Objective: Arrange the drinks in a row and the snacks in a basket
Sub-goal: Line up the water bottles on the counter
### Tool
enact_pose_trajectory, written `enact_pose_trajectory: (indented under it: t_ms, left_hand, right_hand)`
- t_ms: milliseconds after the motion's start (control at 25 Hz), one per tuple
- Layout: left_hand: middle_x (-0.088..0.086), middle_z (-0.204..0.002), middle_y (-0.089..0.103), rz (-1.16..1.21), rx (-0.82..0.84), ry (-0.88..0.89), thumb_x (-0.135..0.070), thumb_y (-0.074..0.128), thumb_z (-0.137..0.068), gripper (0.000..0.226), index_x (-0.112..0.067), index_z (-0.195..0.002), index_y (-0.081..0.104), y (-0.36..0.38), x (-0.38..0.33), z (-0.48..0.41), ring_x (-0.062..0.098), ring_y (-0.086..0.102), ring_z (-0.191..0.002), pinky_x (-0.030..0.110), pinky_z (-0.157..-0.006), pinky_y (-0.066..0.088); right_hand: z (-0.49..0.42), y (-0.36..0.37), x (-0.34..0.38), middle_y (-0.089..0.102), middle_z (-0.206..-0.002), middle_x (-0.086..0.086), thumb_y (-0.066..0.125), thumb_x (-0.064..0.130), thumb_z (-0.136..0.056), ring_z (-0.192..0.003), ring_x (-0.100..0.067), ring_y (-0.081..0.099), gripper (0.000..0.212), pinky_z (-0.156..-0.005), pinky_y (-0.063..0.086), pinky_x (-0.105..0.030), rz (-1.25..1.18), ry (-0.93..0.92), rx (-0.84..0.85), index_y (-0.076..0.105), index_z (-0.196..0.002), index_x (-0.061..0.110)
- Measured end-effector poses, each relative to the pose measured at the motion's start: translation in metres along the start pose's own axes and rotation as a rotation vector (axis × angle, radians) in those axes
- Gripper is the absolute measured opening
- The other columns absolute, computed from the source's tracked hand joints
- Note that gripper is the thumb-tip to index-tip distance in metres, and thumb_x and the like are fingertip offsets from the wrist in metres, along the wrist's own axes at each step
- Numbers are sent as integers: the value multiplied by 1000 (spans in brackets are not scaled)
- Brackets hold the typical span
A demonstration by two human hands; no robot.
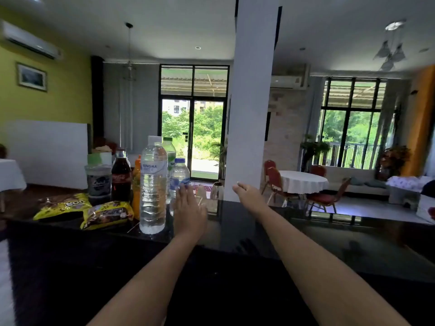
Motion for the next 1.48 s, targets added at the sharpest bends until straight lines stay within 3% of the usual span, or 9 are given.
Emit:
enact_pose_trajectory:
  t_ms: [120, 360, 520, 640, 720, 840, 960, 1200, 1480]
  left_hand:
    - [9, -160, -7, 130, -106, -186, -33, 44, -97, 76, -13, -152, -5, -5, 17, -7, 23, -6, -147, 36, -116, -2]
    - [13, -157, 19, 321, -91, -397, -29, 42, -99, 71, -16, -152, -2, 6, 43, -18, 32, 22, -142, 45, -112, 26]
    - [13, -150, 35, 343, -144, -371, -23, 44, -98, 64, -17, -152, 10, 2, 45, -20, 29, 37, -133, 39, -100, 34]
    - [14, -137, 49, 336, -172, -376, -19, 48, -97, 57, -18, -148, 23, -4, 43, -17, 30, 50, -119, 31, -84, 36]
    - [12, -128, 55, 319, -171, -364, -19, 51, -94, 50, -19, -141, 33, -7, 42, -15, 31, 55, -110, 34, -81, 42]
    - [6, -122, 59, 230, -144, -278, -23, 59, -90, 44, -18, -131, 44, -9, 32, -14, 28, 55, -108, 38, -85, 46]
    - [1, -114, 61, 275, -113, -122, -28, 65, -88, 41, -20, -125, 49, -9, 12, -11, 21, 58, -99, 33, -77, 46]
    - [-14, -90, 58, 515, 21, 73, -31, 71, -83, 43, -19, -116, 47, 11, -65, 5, 5, 56, -79, 19, -59, 37]
    - [3, -104, 55, 553, 154, 174, -29, 77, -78, 46, -12, -108, 46, 65, -202, 48, 17, 61, -85, 32, -69, 50]
  right_hand:
    - [-20, 33, 4, 50, -144, -10, 45, 34, -99, -132, -25, 44, 46, -105, 33, -35, -113, -5, 60, 51, -139, 11]
    - [-48, 110, 12, 28, -156, -4, 50, 48, -93, -135, -25, 39, 54, -111, 35, -48, -427, 69, 236, 53, -137, 18]
    - [-53, 146, 21, 61, -130, -2, 52, 49, -92, -119, -24, 54, 43, -104, 42, -47, -626, 66, 395, 62, -122, 21]
    - [-51, 150, 22, 64, -122, -5, 56, 47, -92, -108, -27, 59, 27, -99, 45, -44, -713, 83, 403, 63, -107, 25]
    - [-47, 144, 20, 64, -122, -5, 58, 43, -92, -102, -24, 59, 30, -92, 47, -38, -737, 84, 385, 62, -115, 25]
    - [-37, 124, 14, 61, -129, -8, 60, 36, -92, -100, -23, 58, 47, -82, 49, -34, -772, 127, 328, 53, -133, 15]
    - [-20, 94, 8, 61, -129, -9, 58, 36, -94, -104, -25, 58, 43, -78, 49, -34, -762, 151, 259, 55, -130, 14]
    - [14, -7, -5, 63, -121, -8, 55, 34, -96, -102, -23, 56, 39, -94, 45, -38, -697, 109, 96, 59, -127, 10]
    - [68, -153, -62, 64, -107, -4, 55, 32, -96, -99, -22, 58, 14, -93, 47, -39, -640, 114, 39, 62, -101, 21]
Point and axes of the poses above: each hand's wrist, its own z-axis away from the middle knuckle, its own y-axis out of the palm, x = y × z, the point moved 7 cm from there along -z, towards the middle knuckle
